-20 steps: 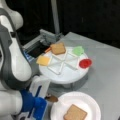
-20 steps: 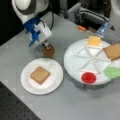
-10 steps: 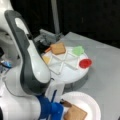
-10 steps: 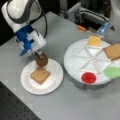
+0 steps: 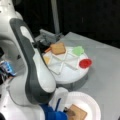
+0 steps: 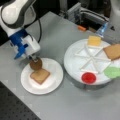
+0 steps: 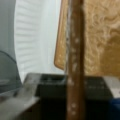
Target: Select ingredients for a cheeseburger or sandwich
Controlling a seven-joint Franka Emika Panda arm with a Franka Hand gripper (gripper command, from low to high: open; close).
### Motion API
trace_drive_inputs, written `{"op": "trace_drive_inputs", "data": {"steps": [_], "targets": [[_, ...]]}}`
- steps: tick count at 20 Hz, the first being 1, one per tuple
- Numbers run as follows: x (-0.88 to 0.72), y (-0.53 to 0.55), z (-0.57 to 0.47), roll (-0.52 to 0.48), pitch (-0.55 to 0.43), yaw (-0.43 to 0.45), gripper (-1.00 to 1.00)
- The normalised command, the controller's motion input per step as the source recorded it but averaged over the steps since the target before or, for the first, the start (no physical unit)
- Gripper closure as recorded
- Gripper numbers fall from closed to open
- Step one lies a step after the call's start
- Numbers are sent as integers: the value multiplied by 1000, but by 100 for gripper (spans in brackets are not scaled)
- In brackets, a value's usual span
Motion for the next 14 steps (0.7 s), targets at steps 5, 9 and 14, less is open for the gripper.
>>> {"op": "trace_drive_inputs", "data": {"steps": [5,9,14], "targets": [[302,-4,-67,182,-127,65,100],[272,-67,-80,141,-121,38,100],[200,-144,-84,127,-101,41,100]]}}
